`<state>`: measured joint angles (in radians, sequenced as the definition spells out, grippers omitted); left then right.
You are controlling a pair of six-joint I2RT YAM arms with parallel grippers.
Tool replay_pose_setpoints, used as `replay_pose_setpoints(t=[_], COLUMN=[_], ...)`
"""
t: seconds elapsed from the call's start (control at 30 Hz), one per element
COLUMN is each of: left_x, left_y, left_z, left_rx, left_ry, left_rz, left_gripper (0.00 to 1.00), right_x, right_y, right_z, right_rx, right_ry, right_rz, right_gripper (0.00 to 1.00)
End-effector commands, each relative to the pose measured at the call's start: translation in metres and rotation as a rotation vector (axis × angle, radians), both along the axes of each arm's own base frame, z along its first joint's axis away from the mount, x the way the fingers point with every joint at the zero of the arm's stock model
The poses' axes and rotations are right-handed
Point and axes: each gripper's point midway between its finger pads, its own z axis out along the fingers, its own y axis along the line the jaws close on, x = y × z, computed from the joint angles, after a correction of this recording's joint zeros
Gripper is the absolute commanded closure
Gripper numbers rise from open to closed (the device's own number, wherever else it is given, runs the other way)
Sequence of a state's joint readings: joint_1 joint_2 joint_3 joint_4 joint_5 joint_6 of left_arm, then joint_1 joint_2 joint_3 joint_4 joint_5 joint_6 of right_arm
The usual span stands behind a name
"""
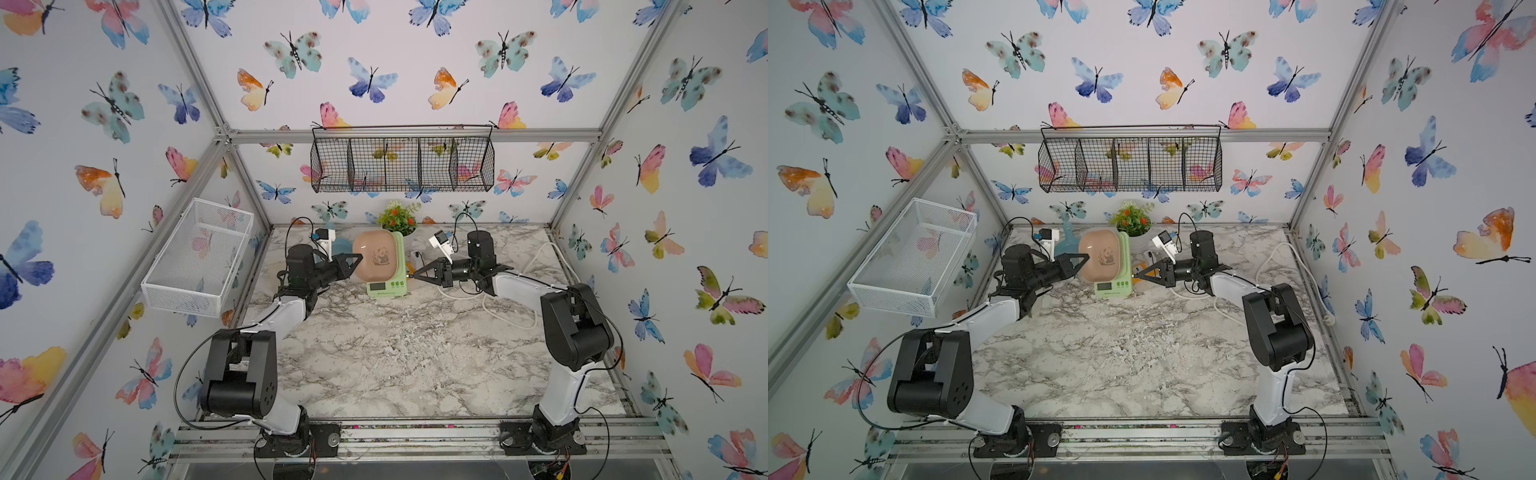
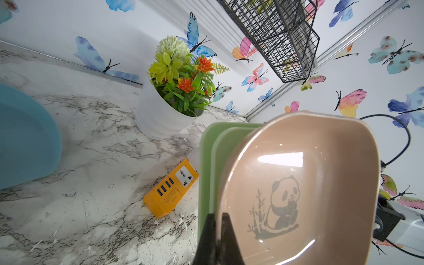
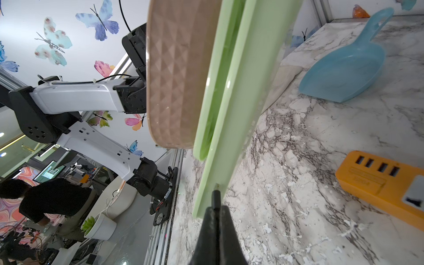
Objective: Charge the electronic scale
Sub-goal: Insert the charging cable into the electronic scale.
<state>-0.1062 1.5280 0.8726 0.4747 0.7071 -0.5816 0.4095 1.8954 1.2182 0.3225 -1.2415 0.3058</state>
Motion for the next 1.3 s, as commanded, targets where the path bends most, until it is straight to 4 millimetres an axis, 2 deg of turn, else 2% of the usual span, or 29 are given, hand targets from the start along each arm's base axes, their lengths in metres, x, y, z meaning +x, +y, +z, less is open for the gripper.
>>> replay_pose_setpoints(t=[0.0,0.5,0.7,0.8,0.9,1.0,1.17,1.27], left_x=[-0.004,-0.013,-0.015,-0.015,-0.015,-0.019,-0.024,-0.029], left_y=[-0.007,-0.014,-0.013,-0.009,-0.006,-0.007,-0.002,-0.001], left_z=[0.029,0.030,0.026,0.017,0.003,-0.015,-0.048,-0.063], left_rx=[-0.016,0.038,0.029,0.045,0.064,0.112,0.166,0.188], left_ry=[-0.114,-0.143,-0.123,-0.091,-0.039,0.013,0.123,0.191], left_rz=[-0.029,-0.035,-0.024,-0.001,0.033,0.086,0.162,0.184], left_gripper=[1.00,1.00,1.00,1.00,1.00,1.00,1.00,1.00], right_x=[0.001,0.004,0.000,-0.002,0.000,0.011,0.017,0.022], right_y=[0.005,0.014,0.016,0.017,0.016,0.011,0.001,-0.008], right_z=[-0.012,-0.024,-0.022,-0.019,-0.017,-0.023,-0.029,-0.031], right_rx=[-0.023,-0.070,-0.071,-0.061,-0.069,-0.147,-0.267,-0.332], right_ry=[0.053,0.092,0.053,0.046,0.019,-0.021,-0.063,-0.088], right_rz=[-0.008,-0.023,-0.018,-0.001,-0.015,-0.097,-0.160,-0.217], right_gripper=[0.99,0.99,0.99,0.98,0.82,0.60,0.44,0.30])
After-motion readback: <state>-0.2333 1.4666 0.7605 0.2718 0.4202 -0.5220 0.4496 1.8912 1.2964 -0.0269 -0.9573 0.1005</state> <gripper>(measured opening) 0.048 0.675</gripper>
